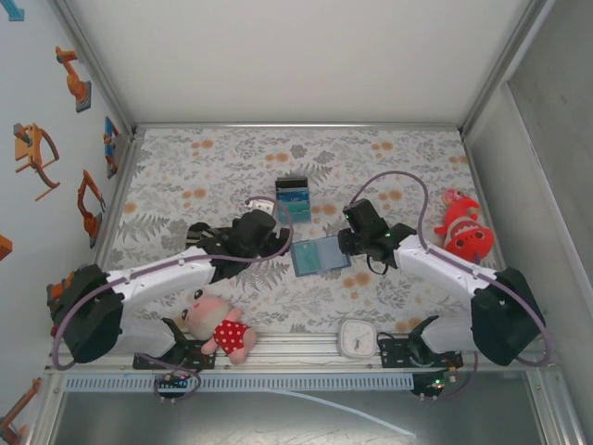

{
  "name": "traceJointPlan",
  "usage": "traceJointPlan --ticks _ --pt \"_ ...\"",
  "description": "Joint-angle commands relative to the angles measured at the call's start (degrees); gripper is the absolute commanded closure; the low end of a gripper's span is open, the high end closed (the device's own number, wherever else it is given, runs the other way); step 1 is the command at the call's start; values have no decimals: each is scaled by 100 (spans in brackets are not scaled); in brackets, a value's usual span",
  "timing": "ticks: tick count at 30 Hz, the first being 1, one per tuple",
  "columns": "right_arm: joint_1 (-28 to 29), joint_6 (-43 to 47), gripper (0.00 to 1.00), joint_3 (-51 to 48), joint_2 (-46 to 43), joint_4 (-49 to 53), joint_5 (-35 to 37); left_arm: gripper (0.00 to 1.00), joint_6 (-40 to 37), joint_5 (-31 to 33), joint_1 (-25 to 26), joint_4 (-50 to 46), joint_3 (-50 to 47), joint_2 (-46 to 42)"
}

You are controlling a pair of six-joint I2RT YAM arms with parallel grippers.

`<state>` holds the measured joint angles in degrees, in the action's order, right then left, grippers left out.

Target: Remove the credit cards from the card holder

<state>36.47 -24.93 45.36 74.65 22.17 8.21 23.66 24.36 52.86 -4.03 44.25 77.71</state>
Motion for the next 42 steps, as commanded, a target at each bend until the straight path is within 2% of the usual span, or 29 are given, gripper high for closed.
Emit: traceJointPlan --ticks 1,10,15,27,42 --pt "-128 -295 60 -26 -220 -1 -491 3 -22 -77 31 65 94 318" --pt "-171 -802 67 283 322 -311 -1974 3 123 -404 22 286 53 1081" --pt "-174 -948 69 374 695 -577 -2427 3 149 -764 1 539 81 1450" --pt "-171 -1107 77 508 1548 -993 -2947 3 104 -921 1 527 213 1854" --pt "-175 -1238 82 603 2103 -926 -2998 3 64 -863 5 298 312 2064"
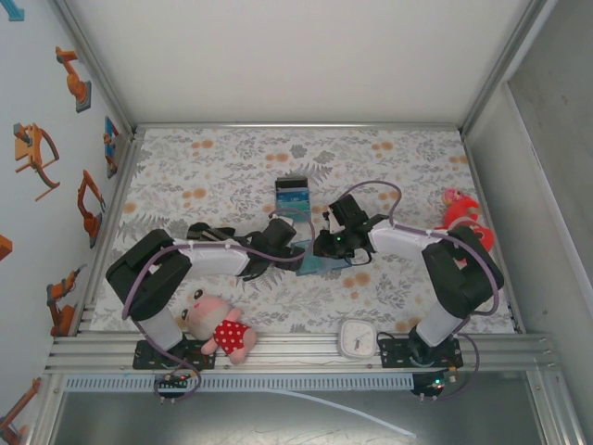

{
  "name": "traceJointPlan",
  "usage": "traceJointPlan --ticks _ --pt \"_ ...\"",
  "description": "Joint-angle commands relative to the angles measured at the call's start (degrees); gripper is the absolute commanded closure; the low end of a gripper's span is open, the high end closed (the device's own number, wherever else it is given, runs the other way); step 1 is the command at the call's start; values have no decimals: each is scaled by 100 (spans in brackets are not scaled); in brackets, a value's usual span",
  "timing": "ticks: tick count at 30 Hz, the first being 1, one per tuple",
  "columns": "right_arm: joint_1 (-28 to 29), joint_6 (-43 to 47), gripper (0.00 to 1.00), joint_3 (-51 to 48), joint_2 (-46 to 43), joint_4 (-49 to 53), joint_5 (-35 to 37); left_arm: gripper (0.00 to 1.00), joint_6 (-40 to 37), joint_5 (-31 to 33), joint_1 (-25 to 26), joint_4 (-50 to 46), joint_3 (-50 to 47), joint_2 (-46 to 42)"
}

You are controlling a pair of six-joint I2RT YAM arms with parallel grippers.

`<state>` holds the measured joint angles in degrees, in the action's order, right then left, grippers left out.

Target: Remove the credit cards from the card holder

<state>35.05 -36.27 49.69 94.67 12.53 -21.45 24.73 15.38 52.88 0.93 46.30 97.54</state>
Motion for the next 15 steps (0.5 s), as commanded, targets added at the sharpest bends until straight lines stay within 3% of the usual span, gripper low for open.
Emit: traceJointPlan --ticks 1,15 --pt "-32 -108 82 164 120 25 -34 3 -47 52 3 -223 98 75" --pt "-147 -358 84 -59 244 -373 -300 3 -79 128 46 -356 117 125"
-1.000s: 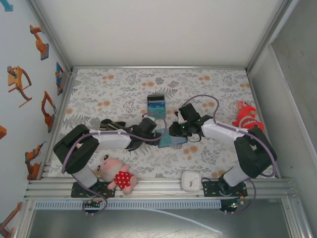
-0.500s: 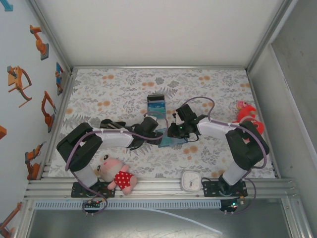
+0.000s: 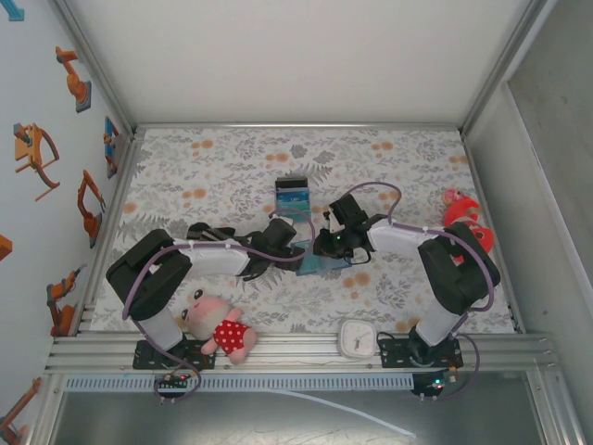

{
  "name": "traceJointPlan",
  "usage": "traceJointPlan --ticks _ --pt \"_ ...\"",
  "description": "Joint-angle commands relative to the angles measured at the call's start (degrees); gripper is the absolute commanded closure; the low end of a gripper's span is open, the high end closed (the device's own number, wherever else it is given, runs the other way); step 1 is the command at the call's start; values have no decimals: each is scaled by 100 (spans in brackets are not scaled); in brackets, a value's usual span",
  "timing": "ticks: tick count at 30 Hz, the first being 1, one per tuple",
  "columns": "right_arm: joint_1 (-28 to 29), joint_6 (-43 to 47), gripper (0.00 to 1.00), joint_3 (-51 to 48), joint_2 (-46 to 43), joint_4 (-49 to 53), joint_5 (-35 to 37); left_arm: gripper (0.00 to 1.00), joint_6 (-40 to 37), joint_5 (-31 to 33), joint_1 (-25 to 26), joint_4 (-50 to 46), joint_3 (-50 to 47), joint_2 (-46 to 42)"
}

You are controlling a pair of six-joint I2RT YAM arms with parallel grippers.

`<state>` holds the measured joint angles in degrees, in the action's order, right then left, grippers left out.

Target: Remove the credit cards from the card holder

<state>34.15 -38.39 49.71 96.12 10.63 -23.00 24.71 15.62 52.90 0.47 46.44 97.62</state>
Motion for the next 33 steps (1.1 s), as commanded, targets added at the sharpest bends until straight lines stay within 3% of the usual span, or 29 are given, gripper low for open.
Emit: traceJointPlan --ticks 1,19,33 --pt "-74 -157 84 -83 109 -212 -158 3 -88 109 49 -318 118 135" --pt "-180 -166 84 -300 46 -306 -127 3 -84 196 80 -449 174 137" --pt "-198 -309 88 -498 133 -922 -628 3 -99 205 132 -479 252 206"
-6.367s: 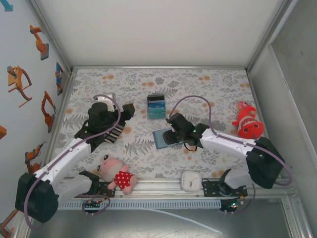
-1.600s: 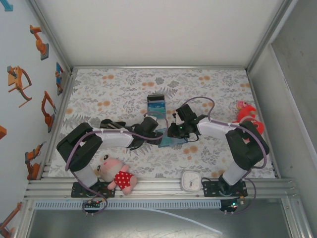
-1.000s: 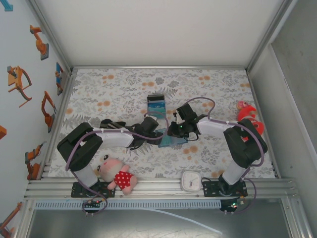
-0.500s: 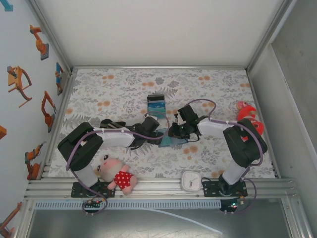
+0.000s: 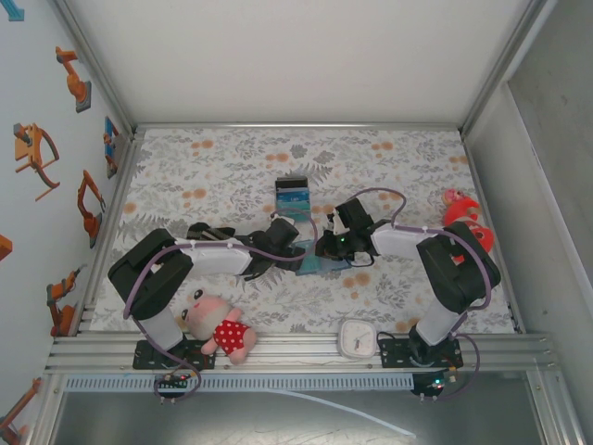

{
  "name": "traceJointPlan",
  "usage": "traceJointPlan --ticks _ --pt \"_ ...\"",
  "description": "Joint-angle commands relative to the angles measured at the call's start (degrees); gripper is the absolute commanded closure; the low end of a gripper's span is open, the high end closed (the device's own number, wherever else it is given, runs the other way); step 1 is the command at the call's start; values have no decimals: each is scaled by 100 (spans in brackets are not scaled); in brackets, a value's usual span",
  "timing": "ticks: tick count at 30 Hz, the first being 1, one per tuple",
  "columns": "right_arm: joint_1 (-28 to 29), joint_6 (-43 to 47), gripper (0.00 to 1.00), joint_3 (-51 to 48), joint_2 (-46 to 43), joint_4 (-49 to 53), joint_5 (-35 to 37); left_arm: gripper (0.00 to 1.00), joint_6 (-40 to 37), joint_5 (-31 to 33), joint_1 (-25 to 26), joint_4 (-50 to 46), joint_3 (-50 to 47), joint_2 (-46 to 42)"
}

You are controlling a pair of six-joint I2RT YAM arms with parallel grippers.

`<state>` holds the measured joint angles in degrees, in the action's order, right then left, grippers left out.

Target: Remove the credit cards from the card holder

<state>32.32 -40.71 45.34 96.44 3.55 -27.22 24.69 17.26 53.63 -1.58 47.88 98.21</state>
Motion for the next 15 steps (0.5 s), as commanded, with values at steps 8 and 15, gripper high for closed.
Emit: traceJointPlan --ticks 8,15 --pt "-30 -117 89 -122 145 -443 -393 3 -93 43 86 -280 130 159" --pt "-29 -243 89 -226 145 -832 -662 3 -107 41 104 -278 169 181"
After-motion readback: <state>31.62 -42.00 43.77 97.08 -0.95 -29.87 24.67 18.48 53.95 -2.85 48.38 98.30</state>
